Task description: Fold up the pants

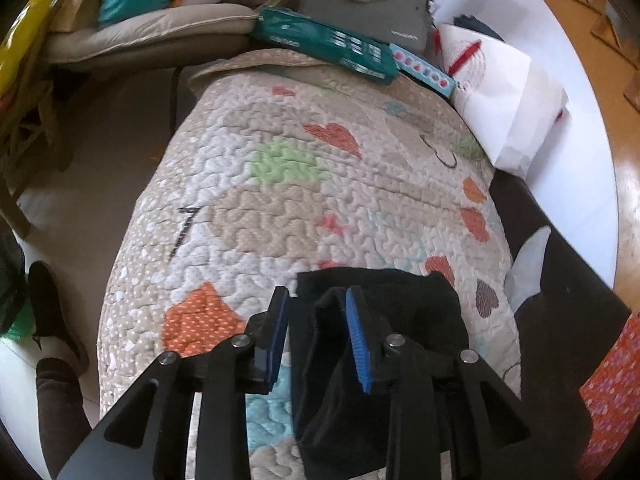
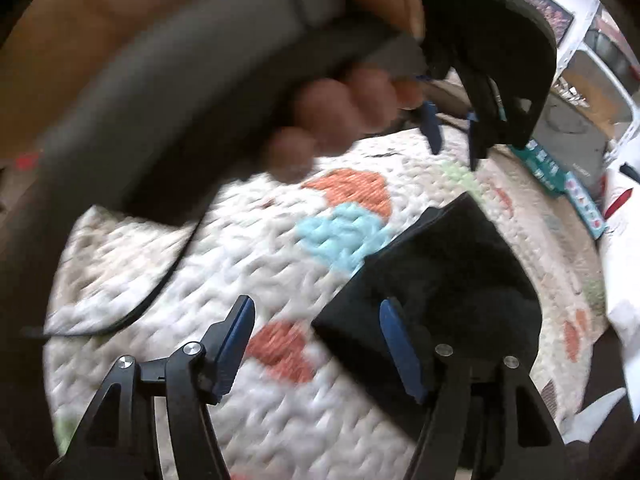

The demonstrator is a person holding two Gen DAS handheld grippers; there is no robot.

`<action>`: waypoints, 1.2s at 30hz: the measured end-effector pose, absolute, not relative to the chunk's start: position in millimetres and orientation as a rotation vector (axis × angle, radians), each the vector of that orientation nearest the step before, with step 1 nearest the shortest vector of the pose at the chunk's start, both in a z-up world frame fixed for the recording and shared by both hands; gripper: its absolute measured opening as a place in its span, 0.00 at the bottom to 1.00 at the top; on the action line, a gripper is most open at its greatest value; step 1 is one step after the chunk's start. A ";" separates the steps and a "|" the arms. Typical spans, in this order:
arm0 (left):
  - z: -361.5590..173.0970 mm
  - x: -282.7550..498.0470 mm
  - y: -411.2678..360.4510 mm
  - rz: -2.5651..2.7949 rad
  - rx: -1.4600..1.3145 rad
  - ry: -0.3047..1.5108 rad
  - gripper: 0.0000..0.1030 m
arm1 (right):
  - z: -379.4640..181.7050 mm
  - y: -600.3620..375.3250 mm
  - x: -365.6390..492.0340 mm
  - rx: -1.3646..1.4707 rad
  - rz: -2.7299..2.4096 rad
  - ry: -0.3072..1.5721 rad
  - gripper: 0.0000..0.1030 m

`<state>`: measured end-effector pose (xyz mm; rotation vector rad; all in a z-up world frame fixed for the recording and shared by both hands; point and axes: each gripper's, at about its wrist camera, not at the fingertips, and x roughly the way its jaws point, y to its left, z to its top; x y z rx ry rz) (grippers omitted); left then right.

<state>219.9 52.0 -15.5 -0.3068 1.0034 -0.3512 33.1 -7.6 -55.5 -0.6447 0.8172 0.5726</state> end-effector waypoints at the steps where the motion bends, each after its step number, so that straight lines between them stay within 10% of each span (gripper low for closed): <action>1: -15.4 219.0 44.3 -0.363 -0.294 1.003 0.27 | -52.0 -17.3 26.4 -0.632 0.588 0.831 0.68; 11: -56.4 244.2 9.2 -0.193 -0.138 1.087 0.32 | -11.8 -130.8 61.6 -0.297 0.301 0.870 0.68; 25: -82.1 249.0 27.1 -0.136 -0.170 1.054 0.63 | -54.8 -167.8 96.5 -0.037 0.167 0.987 0.73; 36: -44.9 203.4 93.5 0.011 -0.267 1.072 0.63 | -51.8 -186.6 72.6 0.095 0.173 1.022 0.79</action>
